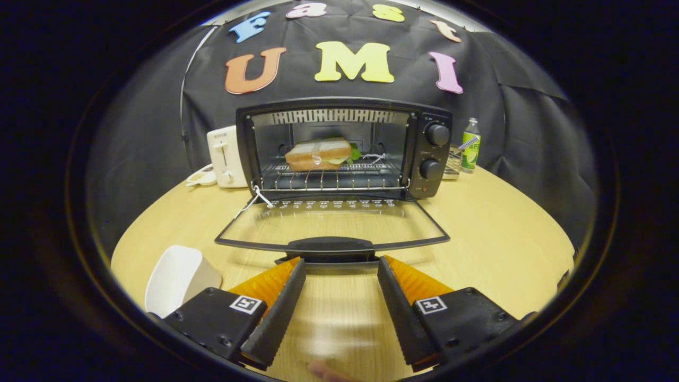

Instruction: Open the toaster oven, put the food inside, and close the toaster oven door.

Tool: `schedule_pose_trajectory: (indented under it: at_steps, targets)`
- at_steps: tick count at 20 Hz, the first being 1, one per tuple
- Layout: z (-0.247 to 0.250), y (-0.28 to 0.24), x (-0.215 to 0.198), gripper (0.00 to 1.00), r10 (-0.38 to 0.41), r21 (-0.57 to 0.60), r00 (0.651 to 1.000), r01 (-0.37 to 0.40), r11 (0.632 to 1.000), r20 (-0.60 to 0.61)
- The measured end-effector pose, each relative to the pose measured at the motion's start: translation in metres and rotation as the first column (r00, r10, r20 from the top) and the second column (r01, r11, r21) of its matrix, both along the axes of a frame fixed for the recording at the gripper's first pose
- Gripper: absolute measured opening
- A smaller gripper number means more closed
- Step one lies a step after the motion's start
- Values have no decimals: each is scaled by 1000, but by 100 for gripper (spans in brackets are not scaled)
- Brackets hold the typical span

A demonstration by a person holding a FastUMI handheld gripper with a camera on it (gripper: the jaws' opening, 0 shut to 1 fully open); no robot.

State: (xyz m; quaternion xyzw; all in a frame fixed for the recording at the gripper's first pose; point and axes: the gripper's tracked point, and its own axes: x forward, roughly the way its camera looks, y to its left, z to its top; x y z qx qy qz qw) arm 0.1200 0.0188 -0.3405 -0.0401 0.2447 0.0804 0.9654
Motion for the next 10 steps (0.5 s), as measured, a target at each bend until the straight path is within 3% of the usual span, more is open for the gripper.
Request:
schedule_pose_trajectory:
  at_steps: [10]
  targets:
    - [8,5,3,90,-23,15,999,23,1000,32]
